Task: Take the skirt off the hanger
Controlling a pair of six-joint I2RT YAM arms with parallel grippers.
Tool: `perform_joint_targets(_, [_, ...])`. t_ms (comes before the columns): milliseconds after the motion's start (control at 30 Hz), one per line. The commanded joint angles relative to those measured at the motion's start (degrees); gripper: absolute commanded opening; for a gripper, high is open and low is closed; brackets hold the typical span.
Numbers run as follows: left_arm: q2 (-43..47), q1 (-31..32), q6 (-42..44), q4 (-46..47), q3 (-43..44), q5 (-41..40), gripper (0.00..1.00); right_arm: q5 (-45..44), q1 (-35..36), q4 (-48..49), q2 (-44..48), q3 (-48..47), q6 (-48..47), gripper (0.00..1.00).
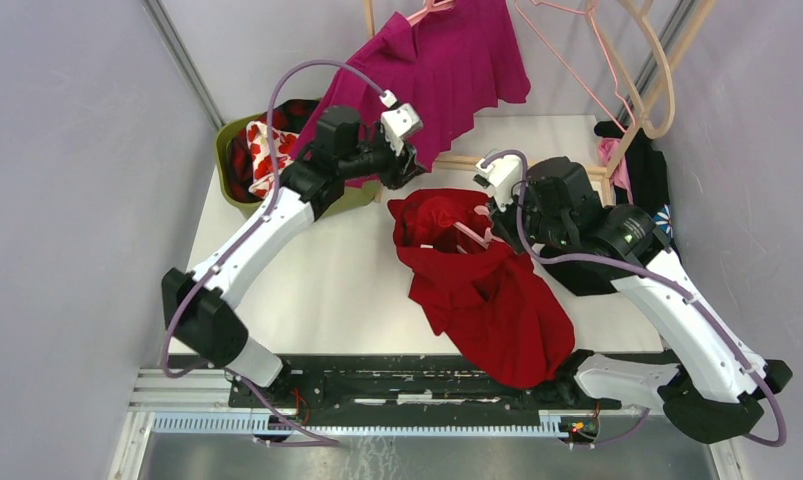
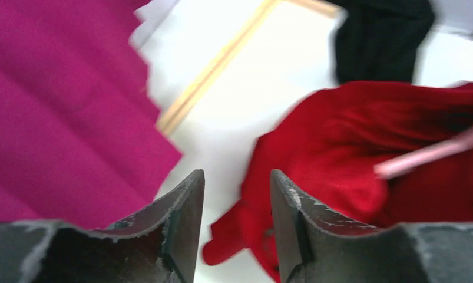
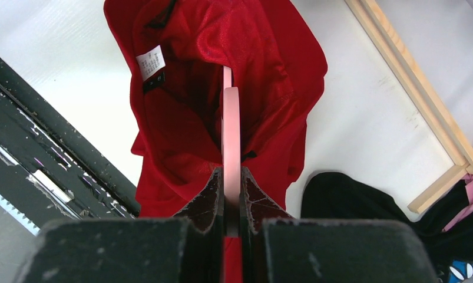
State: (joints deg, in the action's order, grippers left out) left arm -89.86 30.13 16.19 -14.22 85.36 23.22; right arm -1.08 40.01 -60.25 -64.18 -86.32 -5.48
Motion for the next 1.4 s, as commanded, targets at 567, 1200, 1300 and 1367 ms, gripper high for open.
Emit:
perform_joint_targets(567, [8.2,4.9,-11.9,15.4,-21.7,13.1,0.71,1.7,0.0,6.3,-0.8,-5.8,-0.2,0.01])
perform_joint_targets(1200, [1.3,8.2,-8.9,32.4,-25.3,-13.6,0.72,5.0,-0.1,3.8,0.3,-6.5,1.3,0.01])
perform_joint_targets(1300, [0.5,9.0,-8.6,34.1,-25.4,-16.5,0.71,5.2,0.0,3.5,0.3,-6.7,1.4,0.01])
perform_joint_targets(1367, [0.6,9.7,-7.4,35.5,-25.5,-22.1,0.57,5.1,-0.1,3.3,0.5,-6.6,1.5,0.01])
